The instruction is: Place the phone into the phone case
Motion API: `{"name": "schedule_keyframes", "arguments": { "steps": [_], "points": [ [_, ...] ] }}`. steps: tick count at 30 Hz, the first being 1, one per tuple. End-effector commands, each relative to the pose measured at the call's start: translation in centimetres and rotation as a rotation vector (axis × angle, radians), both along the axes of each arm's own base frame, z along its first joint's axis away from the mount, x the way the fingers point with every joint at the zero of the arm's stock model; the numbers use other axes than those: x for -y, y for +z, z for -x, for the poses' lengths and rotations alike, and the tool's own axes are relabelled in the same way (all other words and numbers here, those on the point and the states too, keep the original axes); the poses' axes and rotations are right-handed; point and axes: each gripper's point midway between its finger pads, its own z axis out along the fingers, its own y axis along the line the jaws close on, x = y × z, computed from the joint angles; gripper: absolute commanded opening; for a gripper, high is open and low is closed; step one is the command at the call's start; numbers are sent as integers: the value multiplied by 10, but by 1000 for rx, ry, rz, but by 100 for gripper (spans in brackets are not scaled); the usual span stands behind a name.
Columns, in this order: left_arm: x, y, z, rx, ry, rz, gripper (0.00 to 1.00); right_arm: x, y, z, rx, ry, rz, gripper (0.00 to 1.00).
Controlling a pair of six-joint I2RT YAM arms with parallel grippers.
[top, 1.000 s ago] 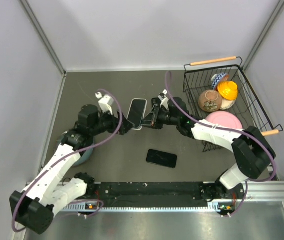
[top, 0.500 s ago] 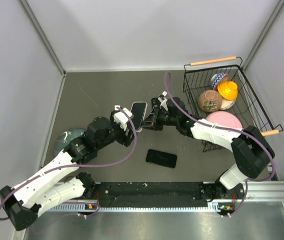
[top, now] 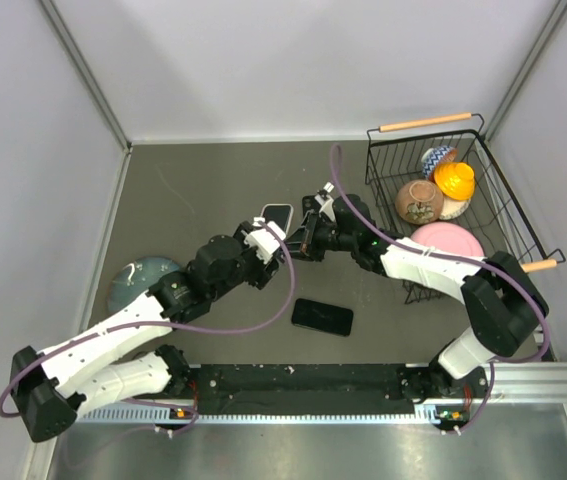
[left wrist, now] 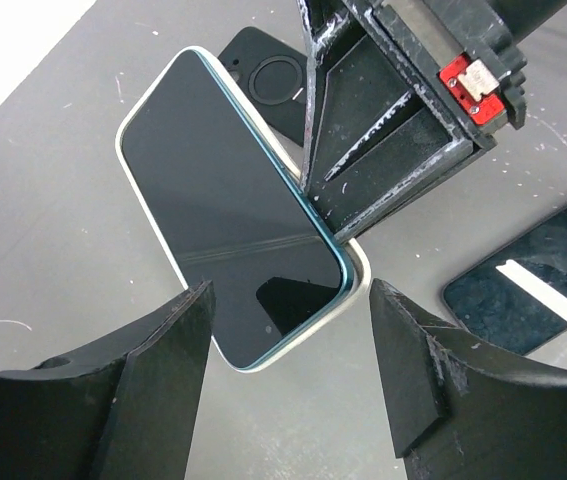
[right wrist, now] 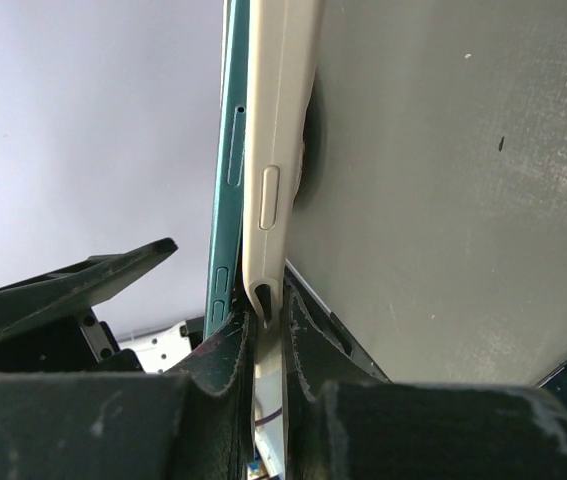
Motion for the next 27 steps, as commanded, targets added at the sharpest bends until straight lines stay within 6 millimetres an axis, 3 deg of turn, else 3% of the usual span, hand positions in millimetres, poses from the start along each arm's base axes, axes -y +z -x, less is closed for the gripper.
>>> {"name": "schedule_keyframes", "arguments": {
  "steps": [1, 6, 10, 14, 20, 27],
  "points": [
    [0, 6, -10, 70, 36, -13, 68, -8, 38, -5, 99, 16, -117, 0],
    [0, 0, -13, 92, 43, -65, 65, -9, 38, -3, 86, 18, -137, 0],
    [-5, 8, -14, 133, 81, -72, 63, -10, 32, 0, 76, 25, -125, 0],
    [-7, 16, -12, 151, 76, -48, 63, -10, 25, 1, 64, 26, -115, 0],
    [-5, 11, -9, 148, 54, -49, 66, -11, 12, 0, 38, 19, -96, 0],
    [-8, 14, -11, 169, 73, -51, 67, -11, 12, 0, 38, 22, -106, 0]
  ]
}}
